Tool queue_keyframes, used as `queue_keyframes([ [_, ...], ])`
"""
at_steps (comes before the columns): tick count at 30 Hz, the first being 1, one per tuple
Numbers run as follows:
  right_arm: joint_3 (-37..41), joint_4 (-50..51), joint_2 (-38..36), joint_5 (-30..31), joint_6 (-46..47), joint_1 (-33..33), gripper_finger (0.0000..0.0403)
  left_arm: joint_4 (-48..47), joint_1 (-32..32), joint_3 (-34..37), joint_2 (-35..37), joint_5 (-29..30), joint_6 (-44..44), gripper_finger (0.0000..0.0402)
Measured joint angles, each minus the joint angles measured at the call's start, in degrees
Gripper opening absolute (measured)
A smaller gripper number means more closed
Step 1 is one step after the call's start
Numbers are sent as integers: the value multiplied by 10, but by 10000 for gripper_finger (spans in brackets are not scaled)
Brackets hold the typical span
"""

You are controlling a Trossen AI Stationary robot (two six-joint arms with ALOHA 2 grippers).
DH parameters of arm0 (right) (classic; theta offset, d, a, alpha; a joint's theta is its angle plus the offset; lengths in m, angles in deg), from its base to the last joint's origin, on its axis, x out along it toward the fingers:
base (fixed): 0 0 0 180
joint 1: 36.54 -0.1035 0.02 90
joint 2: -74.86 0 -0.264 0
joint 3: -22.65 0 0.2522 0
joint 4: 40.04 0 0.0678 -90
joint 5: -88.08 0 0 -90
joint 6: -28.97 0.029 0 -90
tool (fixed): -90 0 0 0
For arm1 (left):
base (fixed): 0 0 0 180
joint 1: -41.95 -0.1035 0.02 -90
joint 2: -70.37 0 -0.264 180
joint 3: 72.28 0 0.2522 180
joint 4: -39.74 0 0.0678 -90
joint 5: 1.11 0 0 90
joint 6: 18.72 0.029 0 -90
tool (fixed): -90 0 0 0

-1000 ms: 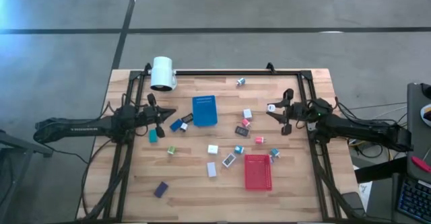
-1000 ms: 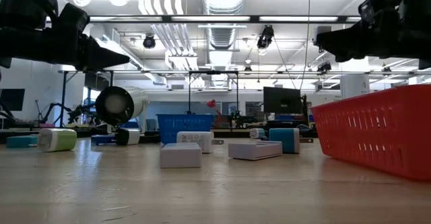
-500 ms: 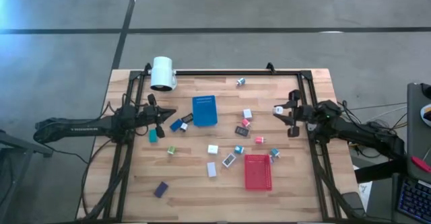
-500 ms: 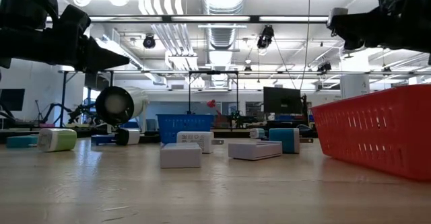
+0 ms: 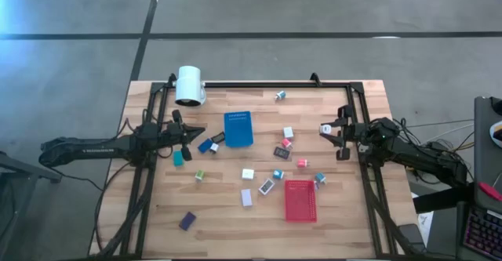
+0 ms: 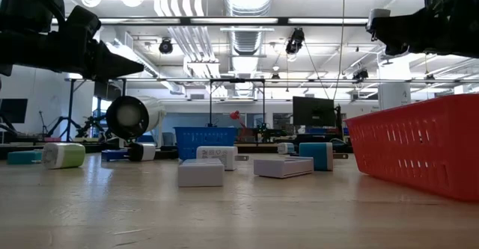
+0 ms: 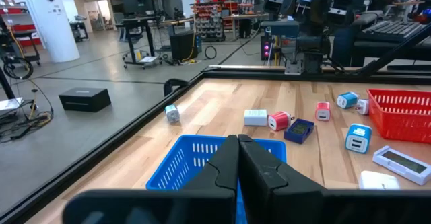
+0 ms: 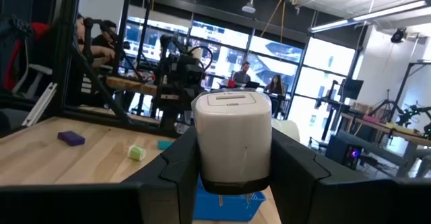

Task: Pick & Place Office items
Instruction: Put the right white and black charger adapter into the red bin

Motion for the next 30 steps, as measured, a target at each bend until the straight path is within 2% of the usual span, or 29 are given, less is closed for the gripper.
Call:
queue_keyframes([
  [4, -2, 1, 0, 0, 12, 0, 132, 0, 0, 0, 0, 0, -2, 12],
  [8, -41, 54, 15, 0, 11, -9, 132, 0, 0, 0, 0, 0, -2, 12],
  [14, -119, 156, 79, 8, -18, -70, 132, 0, 0, 0, 0, 0, -2, 12],
  [23, -267, 306, 202, 114, -66, -206, 132, 0, 0, 0, 0, 0, -8, 12],
  [30, -398, 468, 318, 189, -28, -301, 132, -9, 0, 0, 0, 0, -8, 12],
])
